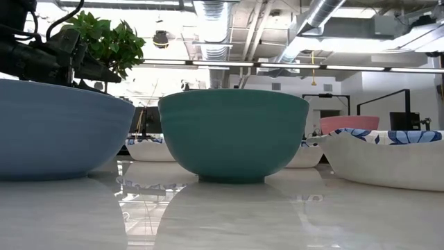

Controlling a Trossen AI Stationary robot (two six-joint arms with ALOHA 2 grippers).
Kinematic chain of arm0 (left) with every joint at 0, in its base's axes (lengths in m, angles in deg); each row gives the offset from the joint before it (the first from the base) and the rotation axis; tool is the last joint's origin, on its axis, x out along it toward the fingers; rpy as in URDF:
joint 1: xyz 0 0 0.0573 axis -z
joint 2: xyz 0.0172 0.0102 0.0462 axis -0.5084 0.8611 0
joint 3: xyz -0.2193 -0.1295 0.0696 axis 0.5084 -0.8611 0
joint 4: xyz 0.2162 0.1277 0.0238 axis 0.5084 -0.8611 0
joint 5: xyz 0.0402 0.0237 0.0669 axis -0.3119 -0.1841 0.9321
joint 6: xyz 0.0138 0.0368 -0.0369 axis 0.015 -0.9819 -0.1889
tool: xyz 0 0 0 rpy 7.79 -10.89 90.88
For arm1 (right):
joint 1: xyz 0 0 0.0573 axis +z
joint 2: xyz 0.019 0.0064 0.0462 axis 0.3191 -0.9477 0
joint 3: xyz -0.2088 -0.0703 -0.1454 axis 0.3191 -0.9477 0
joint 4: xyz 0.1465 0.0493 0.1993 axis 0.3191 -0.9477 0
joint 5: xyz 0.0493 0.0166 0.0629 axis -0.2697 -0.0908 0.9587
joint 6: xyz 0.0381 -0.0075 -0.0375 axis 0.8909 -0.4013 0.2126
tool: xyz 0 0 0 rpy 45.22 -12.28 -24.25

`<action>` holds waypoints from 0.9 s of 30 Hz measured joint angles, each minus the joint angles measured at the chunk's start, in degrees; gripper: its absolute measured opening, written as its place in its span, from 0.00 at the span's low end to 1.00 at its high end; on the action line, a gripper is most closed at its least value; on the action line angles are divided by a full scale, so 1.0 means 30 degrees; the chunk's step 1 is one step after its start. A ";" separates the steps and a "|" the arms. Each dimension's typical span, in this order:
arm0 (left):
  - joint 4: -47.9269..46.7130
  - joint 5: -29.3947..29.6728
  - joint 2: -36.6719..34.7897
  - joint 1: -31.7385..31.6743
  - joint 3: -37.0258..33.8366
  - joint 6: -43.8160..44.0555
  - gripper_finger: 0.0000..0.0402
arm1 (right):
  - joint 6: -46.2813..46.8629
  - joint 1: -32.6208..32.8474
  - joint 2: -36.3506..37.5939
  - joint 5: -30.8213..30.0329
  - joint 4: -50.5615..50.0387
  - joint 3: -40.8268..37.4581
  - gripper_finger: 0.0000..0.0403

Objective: Place and stack bowls onto a shelf
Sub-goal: Stack the orange bowl on top of the pink bowl on the shelf

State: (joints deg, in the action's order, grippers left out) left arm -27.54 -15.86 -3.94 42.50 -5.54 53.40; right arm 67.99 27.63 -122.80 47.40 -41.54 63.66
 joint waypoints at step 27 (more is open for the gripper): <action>0.0000 -0.0007 0.0003 0.0000 0.0000 -0.0372 0.79 | -3.4165 -1.8892 0.5885 -0.9609 -0.6291 0.4592 0.07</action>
State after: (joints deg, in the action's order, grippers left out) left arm -27.54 -15.88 -3.93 42.50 -5.54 52.29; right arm -34.50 -29.05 -105.15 18.57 -60.41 77.44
